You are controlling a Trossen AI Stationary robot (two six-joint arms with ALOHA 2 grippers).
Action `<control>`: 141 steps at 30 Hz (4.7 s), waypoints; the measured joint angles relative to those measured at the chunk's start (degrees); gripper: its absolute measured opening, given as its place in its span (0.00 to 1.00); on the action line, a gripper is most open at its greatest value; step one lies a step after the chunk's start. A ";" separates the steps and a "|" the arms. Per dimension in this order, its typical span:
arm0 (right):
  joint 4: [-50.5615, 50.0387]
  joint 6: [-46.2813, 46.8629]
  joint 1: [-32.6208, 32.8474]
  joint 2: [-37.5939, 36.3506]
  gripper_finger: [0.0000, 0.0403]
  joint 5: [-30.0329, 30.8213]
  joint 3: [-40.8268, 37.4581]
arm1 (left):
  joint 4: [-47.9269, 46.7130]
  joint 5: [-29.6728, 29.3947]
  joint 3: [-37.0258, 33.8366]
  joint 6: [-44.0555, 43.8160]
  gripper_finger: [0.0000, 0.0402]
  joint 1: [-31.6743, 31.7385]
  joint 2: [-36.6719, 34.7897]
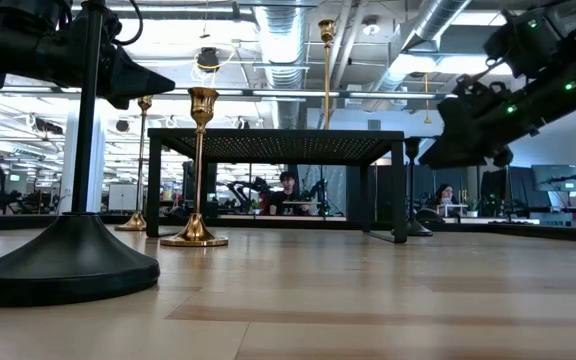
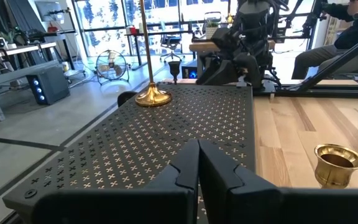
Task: Pick & Place candle stick holders
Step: Put the top black candle holder on the shelf
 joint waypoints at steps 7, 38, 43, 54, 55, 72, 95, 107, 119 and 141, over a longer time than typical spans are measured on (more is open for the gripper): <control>7.63 0.14 -1.75 7.09 0.36 5.01 0.00 | 0.02 0.01 0.00 0.00 0.02 -0.01 -0.02; 26.98 4.60 -12.68 22.68 0.45 0.42 1.81 | 0.04 0.00 0.00 0.00 0.02 0.00 -0.01; 26.88 2.92 -12.76 22.82 0.29 0.44 2.54 | 0.02 0.02 0.00 0.00 0.02 -0.02 0.00; 26.20 -1.27 -10.86 20.87 0.02 0.54 2.64 | 0.04 0.00 -0.02 0.01 0.02 0.00 0.00; 25.80 -1.40 -10.48 20.18 0.03 0.63 2.62 | 0.04 0.00 -0.02 0.00 0.02 -0.02 0.00; -14.07 -5.91 -2.86 -13.18 0.00 10.94 11.72 | 0.03 0.00 -0.02 0.00 0.02 -0.01 0.00; -10.77 -10.85 10.66 -4.82 0.00 12.04 24.28 | 0.04 0.00 -0.02 0.01 0.02 -0.02 0.00; -1.91 -11.90 10.49 2.21 0.00 3.11 25.42 | 0.04 0.00 -0.02 0.02 0.02 -0.01 0.00; -3.66 -16.44 9.73 14.58 0.00 -1.08 36.06 | 0.04 -0.01 -0.02 0.41 0.02 0.00 0.00; 0.27 -19.46 -0.36 34.09 0.00 -25.63 50.18 | 0.04 0.00 -0.02 0.42 0.02 -0.01 -0.01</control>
